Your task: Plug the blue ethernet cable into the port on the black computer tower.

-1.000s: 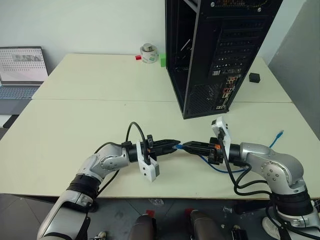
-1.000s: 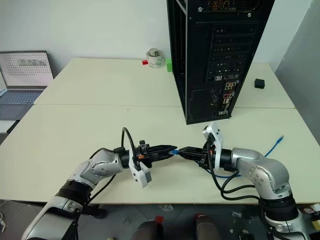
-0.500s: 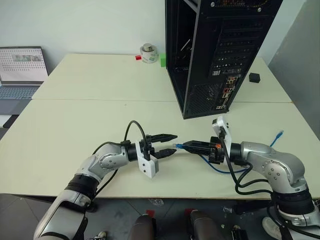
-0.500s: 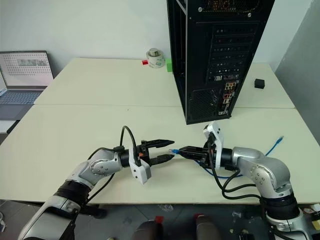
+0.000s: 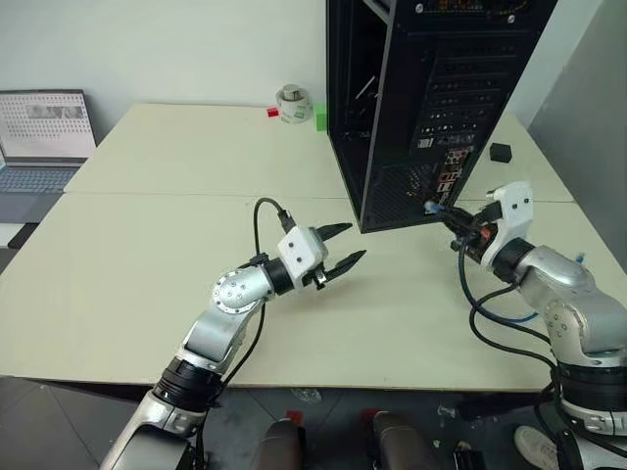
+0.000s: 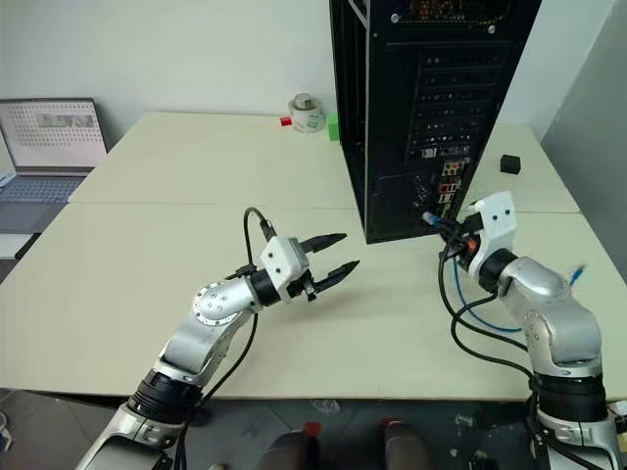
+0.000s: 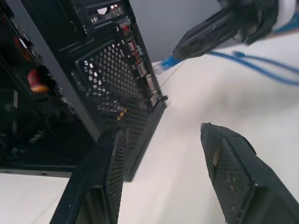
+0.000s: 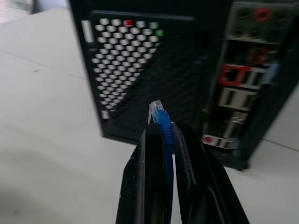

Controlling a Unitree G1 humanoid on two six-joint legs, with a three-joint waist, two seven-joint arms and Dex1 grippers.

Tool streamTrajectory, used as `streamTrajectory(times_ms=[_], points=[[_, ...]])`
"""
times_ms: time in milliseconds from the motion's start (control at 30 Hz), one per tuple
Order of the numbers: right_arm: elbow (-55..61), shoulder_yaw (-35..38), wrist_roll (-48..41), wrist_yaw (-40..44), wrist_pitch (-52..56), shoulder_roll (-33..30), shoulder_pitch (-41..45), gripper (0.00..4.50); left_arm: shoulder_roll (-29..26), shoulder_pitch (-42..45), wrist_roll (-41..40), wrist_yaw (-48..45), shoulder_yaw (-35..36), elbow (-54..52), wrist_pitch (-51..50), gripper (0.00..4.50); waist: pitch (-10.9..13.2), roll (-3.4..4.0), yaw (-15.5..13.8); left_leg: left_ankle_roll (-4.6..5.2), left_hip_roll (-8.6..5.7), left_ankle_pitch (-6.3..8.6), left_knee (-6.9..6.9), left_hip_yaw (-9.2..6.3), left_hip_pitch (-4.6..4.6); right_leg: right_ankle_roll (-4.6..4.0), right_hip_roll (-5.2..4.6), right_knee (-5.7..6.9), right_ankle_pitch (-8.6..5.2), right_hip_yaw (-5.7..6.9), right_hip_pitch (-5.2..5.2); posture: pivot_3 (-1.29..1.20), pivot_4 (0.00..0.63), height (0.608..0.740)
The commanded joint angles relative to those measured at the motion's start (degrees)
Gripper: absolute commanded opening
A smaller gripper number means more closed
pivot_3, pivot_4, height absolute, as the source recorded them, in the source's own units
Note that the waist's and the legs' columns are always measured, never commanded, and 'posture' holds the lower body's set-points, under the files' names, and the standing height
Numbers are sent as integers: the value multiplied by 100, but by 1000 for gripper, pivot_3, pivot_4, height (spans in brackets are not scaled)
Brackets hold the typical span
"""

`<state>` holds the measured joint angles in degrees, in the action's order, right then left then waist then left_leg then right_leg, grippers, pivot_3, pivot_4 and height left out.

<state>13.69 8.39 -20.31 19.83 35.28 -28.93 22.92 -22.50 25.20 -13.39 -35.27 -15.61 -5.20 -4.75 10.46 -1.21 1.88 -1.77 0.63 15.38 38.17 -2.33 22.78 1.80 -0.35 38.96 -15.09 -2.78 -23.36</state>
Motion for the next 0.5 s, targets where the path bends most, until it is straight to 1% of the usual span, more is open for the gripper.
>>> streamTrajectory(times_ms=[33,167,300,500], points=[[-230,79,567,-706,-480,233,332,0,327,435,-399,259,159,-653,-1227,2624,0,0,-8,-1,-3,-1,0,-1,1,0,-1,1,0,1,0,0,150,740],[-587,72,808,-936,-673,392,567,0,550,685,-150,443,38,-710,-1690,2624,-1,3,-4,-2,-4,-1,-4,1,1,-1,-1,-2,0,0,0,0,150,740],[-815,68,878,-986,-739,493,736,0,726,744,179,632,-94,-685,-1762,2624,-1,3,-6,-3,-4,-2,-4,0,0,-2,-2,-1,0,0,0,0,150,740],[-849,-18,856,-906,-659,621,849,0,932,624,506,912,-99,-729,-1859,2624,-1,3,-9,-2,-4,-2,-4,1,0,-2,-2,-2,0,0,0,0,150,740]])
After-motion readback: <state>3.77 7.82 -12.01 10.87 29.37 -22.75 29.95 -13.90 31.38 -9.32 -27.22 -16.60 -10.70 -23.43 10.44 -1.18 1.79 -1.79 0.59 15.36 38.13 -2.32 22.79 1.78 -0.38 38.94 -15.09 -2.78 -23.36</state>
